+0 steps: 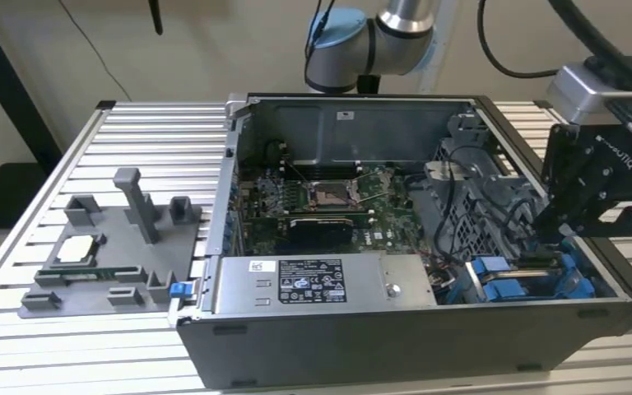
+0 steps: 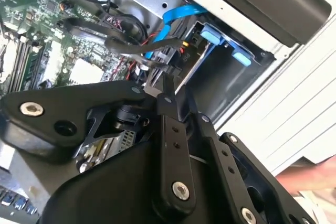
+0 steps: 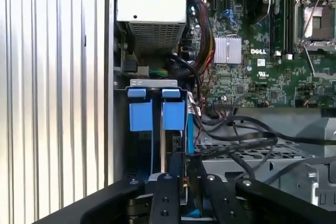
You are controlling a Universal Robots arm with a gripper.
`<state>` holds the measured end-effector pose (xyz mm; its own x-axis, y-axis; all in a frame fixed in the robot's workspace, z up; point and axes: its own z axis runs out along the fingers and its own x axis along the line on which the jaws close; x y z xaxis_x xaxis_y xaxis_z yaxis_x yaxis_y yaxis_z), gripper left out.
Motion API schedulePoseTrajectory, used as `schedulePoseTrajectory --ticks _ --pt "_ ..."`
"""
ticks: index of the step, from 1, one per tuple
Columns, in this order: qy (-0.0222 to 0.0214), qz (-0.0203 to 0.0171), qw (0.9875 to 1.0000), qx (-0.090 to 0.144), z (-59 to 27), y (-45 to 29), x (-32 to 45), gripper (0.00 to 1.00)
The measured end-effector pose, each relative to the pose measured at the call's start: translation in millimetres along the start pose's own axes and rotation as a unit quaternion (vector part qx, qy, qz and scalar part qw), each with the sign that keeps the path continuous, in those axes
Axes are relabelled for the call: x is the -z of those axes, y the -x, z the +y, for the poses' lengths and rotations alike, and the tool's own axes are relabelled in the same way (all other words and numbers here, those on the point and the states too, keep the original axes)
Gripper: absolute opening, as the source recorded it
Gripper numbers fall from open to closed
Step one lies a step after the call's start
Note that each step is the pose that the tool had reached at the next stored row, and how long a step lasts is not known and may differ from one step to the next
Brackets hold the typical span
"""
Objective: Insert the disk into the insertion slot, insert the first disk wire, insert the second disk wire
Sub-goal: 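Insert the second disk wire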
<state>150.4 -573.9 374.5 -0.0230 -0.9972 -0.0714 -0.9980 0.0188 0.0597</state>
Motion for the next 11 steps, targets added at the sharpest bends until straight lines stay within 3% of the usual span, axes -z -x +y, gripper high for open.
schedulePoseTrajectory --ticks 3,11 --pt "0.0000 -0.0001 1.0000 0.000 0.6 0.8 10.9 1.00" --pt "0.0000 -0.0002 1.0000 0.000 0.7 0.8 11.7 1.00"
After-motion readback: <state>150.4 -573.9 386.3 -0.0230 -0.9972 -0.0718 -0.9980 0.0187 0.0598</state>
